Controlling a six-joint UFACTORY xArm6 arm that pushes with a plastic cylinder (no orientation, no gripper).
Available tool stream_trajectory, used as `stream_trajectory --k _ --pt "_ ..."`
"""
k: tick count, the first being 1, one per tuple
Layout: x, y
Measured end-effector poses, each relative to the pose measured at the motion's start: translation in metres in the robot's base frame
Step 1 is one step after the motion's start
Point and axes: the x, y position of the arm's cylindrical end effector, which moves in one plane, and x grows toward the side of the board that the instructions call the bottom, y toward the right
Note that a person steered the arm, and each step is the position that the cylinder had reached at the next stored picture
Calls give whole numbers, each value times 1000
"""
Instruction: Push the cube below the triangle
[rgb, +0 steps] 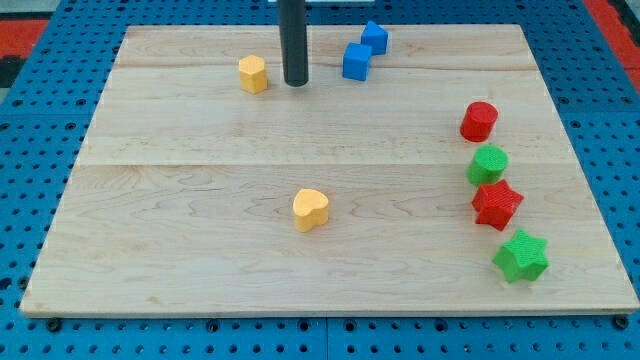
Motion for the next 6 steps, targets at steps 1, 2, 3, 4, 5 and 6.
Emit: stream_trajectory --k 1,2,3,4,5,6 --pt "-14 15" --pt "-14 31" --pt "-14 50" --pt "-14 71" --pt "-14 74" --pt "11 22"
